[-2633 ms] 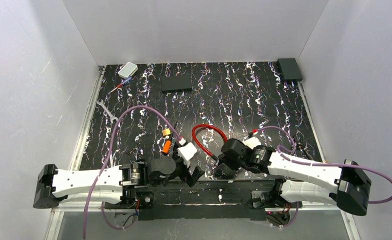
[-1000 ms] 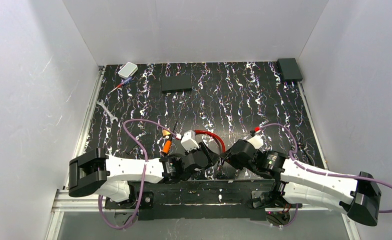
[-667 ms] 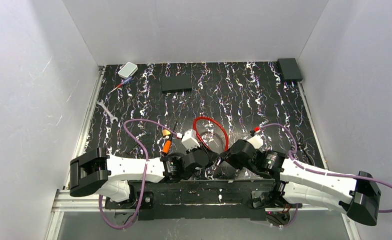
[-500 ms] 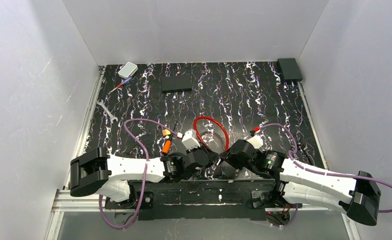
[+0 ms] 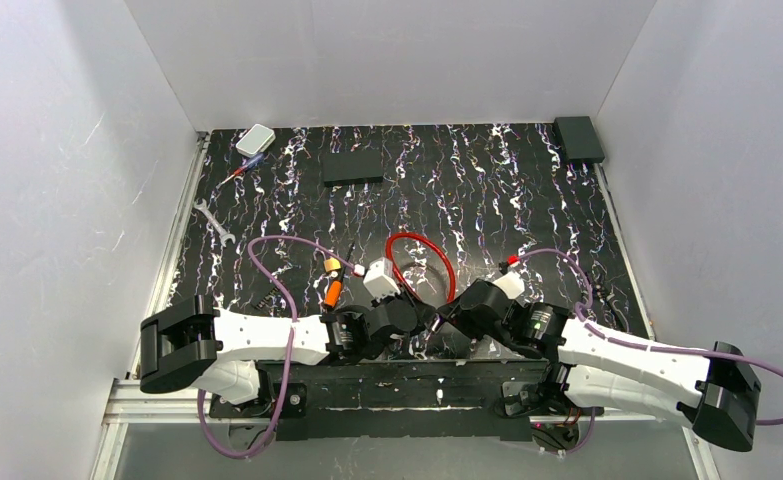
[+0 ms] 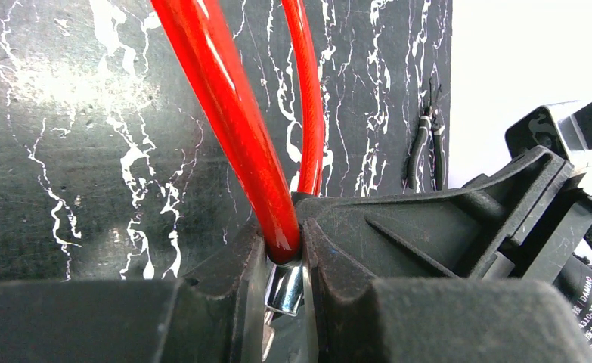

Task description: Unlock with the key

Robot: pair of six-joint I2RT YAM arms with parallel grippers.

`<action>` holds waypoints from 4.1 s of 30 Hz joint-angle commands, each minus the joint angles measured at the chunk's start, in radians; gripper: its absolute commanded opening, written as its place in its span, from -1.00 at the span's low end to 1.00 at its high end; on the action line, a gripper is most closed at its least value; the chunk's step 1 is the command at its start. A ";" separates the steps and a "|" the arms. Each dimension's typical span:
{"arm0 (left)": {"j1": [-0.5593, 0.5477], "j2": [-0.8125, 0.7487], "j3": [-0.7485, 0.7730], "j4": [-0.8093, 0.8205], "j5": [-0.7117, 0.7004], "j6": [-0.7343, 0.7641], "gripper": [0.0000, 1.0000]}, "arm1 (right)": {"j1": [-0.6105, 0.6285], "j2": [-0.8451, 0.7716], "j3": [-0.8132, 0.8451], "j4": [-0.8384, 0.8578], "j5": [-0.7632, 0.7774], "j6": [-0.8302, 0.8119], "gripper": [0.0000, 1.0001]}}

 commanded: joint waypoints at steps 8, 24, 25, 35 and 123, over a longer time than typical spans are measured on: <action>0.005 -0.069 -0.032 0.016 -0.089 0.044 -1.00 | 0.008 0.047 -0.022 0.078 -0.027 -0.020 -0.97; 0.011 -0.149 -0.083 0.014 -0.146 0.082 -1.00 | 0.008 0.074 -0.053 0.109 -0.047 -0.040 -0.97; 0.014 -0.159 -0.091 0.014 -0.148 0.076 -1.00 | 0.008 0.083 -0.053 0.112 -0.050 -0.042 -0.97; 0.020 -0.167 -0.102 0.009 -0.138 0.041 -1.00 | 0.008 0.098 -0.043 0.121 -0.069 -0.078 -0.97; 0.646 -0.342 0.435 -0.650 0.328 1.221 0.92 | -0.451 0.082 0.465 0.056 -0.051 -0.971 0.96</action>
